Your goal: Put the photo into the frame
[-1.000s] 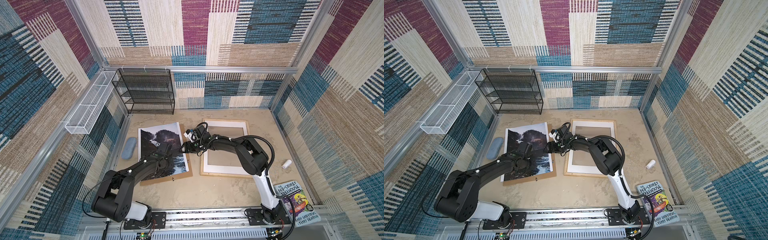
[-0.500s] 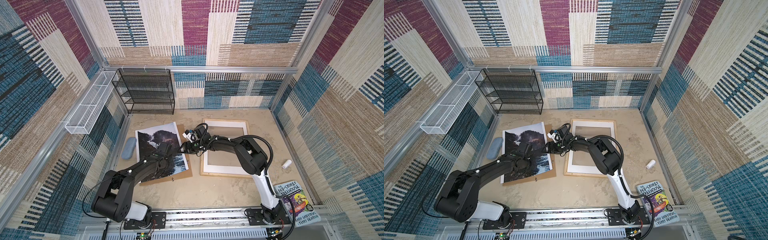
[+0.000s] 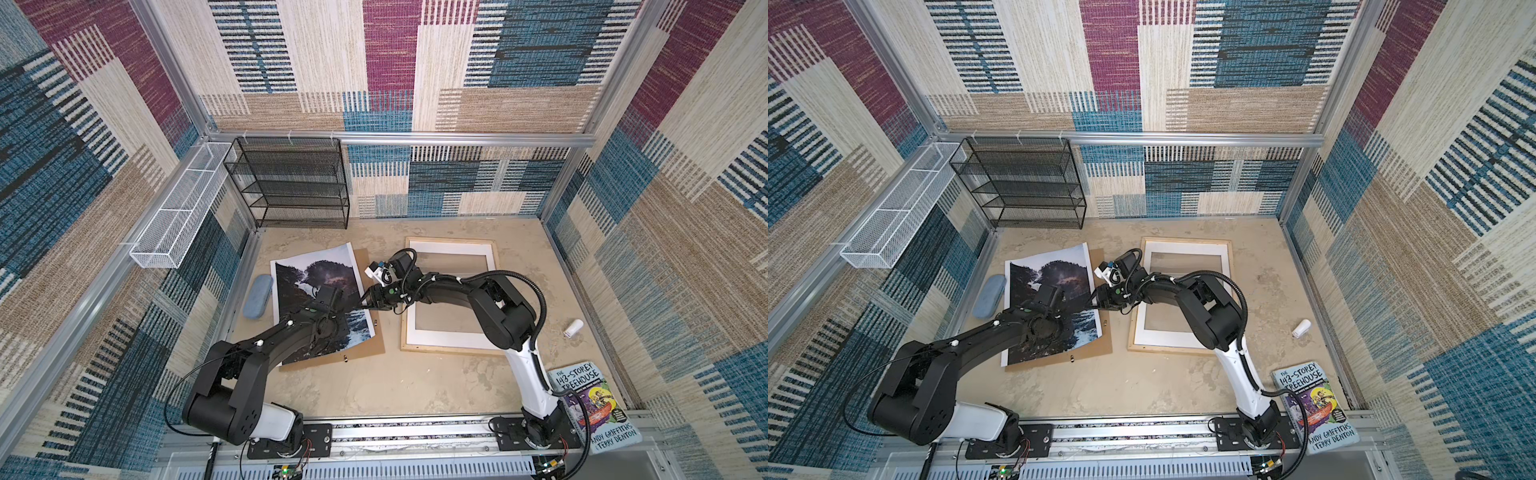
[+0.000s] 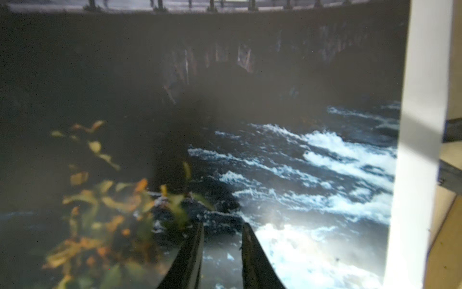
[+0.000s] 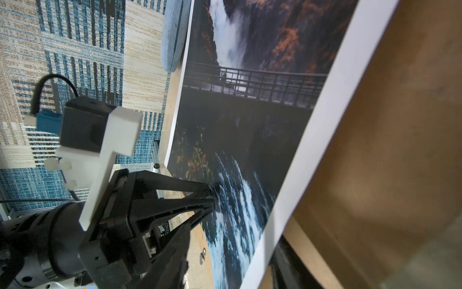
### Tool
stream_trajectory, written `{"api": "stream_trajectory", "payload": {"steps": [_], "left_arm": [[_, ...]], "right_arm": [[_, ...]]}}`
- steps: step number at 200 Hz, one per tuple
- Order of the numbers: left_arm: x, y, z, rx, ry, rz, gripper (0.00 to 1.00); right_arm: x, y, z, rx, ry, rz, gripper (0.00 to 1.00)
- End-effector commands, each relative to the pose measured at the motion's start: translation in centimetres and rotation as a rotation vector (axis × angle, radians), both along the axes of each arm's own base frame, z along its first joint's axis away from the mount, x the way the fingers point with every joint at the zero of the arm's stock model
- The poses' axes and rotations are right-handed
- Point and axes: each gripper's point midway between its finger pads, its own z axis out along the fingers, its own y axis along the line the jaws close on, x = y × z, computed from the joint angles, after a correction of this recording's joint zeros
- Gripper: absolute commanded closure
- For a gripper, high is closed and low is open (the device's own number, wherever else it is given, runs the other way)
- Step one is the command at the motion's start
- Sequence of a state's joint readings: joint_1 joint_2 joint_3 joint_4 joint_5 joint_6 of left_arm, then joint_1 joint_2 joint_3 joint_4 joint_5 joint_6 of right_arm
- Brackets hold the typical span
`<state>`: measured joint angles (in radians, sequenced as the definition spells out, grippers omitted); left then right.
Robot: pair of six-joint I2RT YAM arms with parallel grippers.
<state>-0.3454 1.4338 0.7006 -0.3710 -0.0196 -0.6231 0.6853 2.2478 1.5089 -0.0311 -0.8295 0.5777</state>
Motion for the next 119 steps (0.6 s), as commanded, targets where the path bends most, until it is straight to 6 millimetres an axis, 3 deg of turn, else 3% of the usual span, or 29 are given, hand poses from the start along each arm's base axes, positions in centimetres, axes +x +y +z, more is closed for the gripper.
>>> {"api": "stream_trajectory", "payload": {"steps": [1,59,119], "left_arm": [[-0.2,-0.1,0.2,-0.006,-0.004,-0.013,0.7],[0.1,-0.6,0.6,-0.031,-0.027,-0.024,0.7],[0.4,-0.5,1.6,-0.036,-0.06,-0.016,0.7]], "right_arm": [[0.0,0.4,0.6,0.033,-0.01,0.013,0.57],[-0.1,0.5,0.1,0.031,0.004,0.012,0.67],[0.0,0.4,-0.2,0.017,-0.003,0.01,0.89]]}}
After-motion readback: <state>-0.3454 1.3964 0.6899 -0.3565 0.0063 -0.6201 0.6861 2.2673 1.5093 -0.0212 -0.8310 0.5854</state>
